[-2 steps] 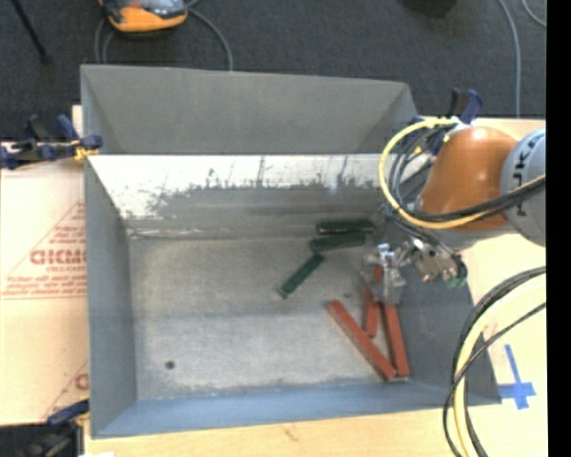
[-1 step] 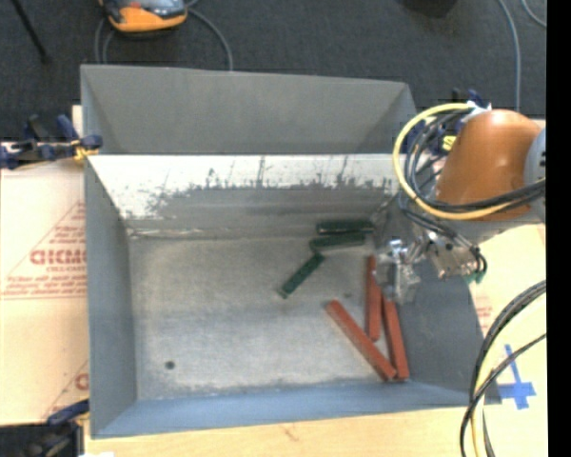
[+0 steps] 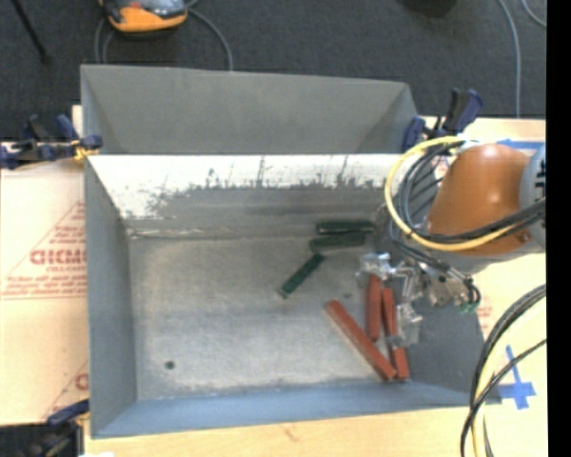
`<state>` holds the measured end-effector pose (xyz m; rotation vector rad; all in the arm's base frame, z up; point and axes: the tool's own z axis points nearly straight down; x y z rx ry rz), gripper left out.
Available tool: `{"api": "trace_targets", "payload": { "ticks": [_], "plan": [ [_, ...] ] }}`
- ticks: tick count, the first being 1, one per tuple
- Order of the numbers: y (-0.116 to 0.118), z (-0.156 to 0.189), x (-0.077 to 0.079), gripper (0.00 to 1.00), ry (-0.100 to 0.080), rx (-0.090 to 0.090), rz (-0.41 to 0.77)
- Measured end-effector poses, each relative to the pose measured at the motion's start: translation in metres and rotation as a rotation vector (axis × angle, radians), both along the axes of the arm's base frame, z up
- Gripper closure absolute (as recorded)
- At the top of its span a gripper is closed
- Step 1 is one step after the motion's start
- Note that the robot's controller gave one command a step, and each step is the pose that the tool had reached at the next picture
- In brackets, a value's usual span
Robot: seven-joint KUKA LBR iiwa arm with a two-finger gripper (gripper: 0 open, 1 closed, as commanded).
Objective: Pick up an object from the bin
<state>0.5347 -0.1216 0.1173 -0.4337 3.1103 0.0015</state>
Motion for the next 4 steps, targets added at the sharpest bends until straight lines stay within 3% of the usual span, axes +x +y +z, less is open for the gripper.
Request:
{"api": "trace_targets", "payload": {
  "ticks": [1,3,4],
  "plan": [
    [0.000,0.001,0.001,0.00,-0.003,-0.001,0.001],
    [-0.008,-0.027,-0.013,0.00,-0.001,-0.001,-0.093],
    [-0.007,-0.039,0.036,0.00,-0.002,-0.002,-0.057]
  ]
}}
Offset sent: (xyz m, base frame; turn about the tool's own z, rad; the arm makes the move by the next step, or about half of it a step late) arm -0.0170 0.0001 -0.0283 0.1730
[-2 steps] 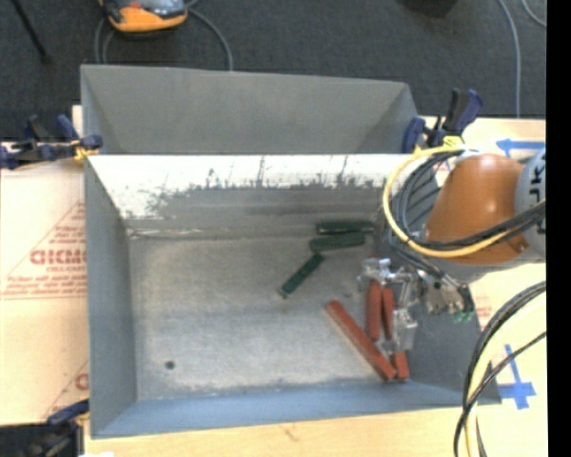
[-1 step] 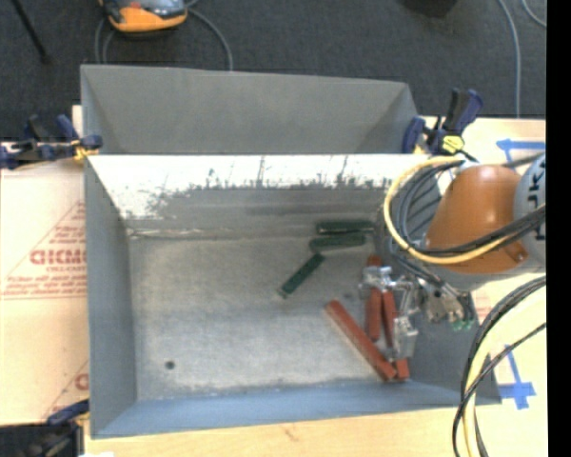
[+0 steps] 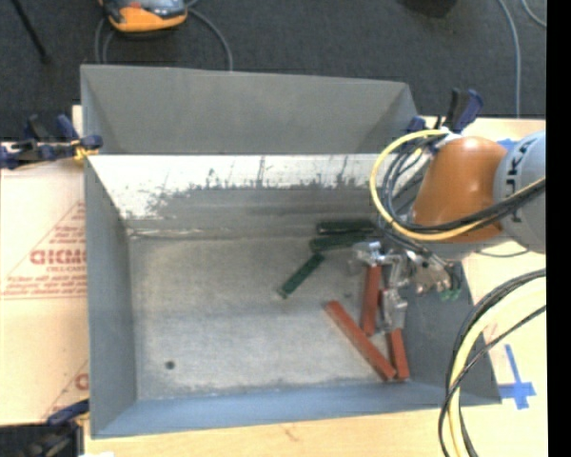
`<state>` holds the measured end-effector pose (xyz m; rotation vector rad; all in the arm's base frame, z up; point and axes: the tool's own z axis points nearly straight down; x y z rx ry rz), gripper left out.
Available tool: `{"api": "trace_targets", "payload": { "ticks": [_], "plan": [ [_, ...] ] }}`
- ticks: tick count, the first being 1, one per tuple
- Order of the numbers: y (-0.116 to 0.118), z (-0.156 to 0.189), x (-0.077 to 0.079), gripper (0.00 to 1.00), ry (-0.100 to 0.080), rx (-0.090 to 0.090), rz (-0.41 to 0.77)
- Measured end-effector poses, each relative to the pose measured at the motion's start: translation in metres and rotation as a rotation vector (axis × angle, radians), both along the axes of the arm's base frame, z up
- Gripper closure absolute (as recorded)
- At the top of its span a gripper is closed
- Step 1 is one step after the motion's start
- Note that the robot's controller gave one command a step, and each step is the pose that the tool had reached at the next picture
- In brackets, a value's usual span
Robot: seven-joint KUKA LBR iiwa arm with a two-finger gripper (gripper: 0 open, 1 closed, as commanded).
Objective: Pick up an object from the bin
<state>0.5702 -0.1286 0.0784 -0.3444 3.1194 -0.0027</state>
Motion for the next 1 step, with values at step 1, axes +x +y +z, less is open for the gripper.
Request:
{"api": "trace_targets", "payload": {
  "ticks": [1],
  "plan": [
    [0.0053,-0.0052,0.0544,1.00,-0.006,0.002,0.212]
  ]
}}
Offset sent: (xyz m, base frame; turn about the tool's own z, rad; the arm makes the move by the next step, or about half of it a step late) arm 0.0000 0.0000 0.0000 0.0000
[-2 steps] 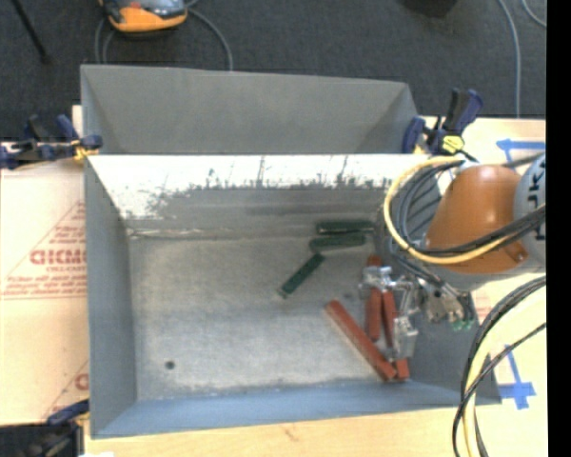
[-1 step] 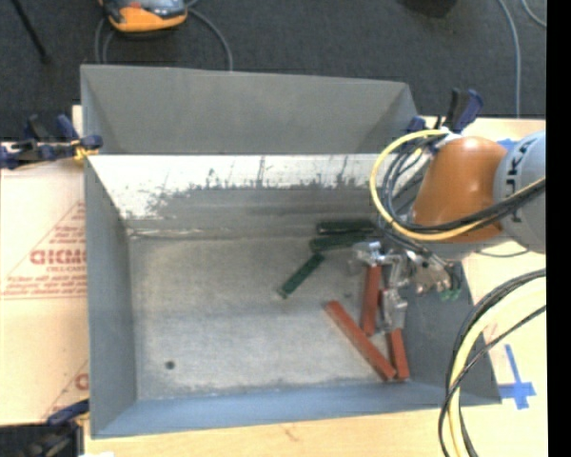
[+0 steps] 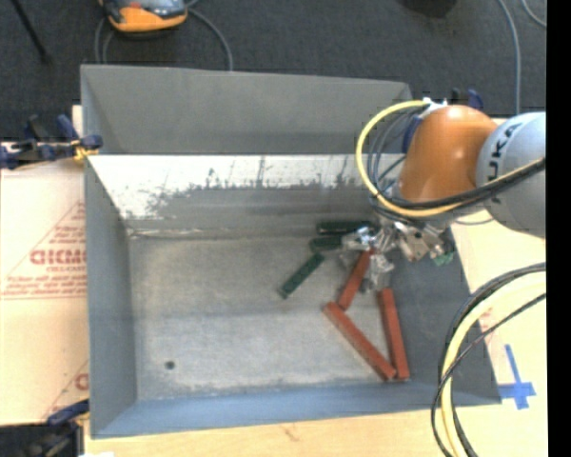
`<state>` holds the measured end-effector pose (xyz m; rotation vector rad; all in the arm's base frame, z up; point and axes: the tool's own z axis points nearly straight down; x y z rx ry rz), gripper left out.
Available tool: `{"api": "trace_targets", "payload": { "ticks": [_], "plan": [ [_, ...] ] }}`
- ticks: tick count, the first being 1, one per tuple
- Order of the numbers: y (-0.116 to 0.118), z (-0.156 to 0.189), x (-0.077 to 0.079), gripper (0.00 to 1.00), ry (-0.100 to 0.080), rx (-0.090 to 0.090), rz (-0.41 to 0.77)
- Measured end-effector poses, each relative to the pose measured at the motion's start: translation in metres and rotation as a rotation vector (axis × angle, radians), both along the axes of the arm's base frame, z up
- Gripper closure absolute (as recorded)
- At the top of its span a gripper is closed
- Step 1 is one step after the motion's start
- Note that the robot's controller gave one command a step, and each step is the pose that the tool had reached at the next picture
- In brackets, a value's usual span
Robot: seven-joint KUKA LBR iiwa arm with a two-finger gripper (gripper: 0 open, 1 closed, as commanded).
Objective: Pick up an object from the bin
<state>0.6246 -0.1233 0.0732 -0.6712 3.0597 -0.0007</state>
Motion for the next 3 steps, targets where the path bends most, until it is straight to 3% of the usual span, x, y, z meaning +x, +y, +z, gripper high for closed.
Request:
{"api": "trace_targets", "payload": {
  "ticks": [1,2,3],
  "plan": [
    [0.000,0.000,0.000,1.00,0.000,0.000,-0.001],
    [0.010,0.124,-0.011,1.00,0.003,-0.002,0.033],
    [0.010,0.124,-0.011,1.00,0.004,-0.001,0.033]
  ]
}}
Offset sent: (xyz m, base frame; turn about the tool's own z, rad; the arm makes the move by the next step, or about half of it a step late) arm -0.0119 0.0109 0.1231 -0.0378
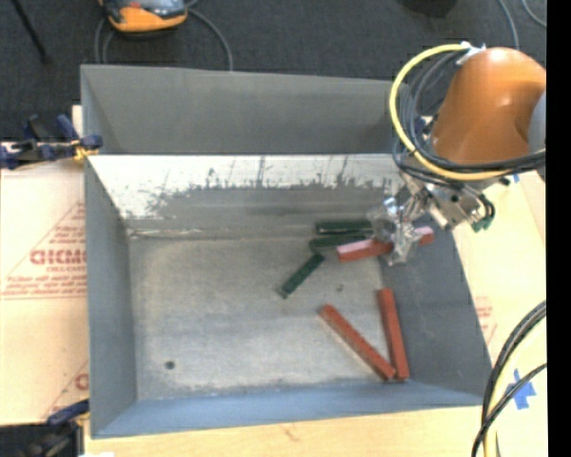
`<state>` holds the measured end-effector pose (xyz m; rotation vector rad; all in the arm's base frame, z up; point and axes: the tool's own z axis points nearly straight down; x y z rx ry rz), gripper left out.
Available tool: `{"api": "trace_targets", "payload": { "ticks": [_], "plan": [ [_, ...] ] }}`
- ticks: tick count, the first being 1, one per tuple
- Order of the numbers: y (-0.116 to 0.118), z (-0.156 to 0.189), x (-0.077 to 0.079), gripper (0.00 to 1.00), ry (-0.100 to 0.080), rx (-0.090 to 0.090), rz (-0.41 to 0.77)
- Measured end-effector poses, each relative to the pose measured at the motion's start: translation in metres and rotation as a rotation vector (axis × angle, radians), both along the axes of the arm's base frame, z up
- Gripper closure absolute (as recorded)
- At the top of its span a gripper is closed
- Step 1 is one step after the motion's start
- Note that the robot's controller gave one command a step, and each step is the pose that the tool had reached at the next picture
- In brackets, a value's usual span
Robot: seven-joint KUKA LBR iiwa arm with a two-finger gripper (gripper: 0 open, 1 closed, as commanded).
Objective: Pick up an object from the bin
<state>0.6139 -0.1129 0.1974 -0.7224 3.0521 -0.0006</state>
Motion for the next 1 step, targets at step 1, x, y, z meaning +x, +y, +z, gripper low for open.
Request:
{"api": "trace_targets", "payload": {
  "ticks": [1],
  "plan": [
    [-0.0162,0.0947,0.0265,1.00,-0.002,-0.002,0.383]
  ]
}}
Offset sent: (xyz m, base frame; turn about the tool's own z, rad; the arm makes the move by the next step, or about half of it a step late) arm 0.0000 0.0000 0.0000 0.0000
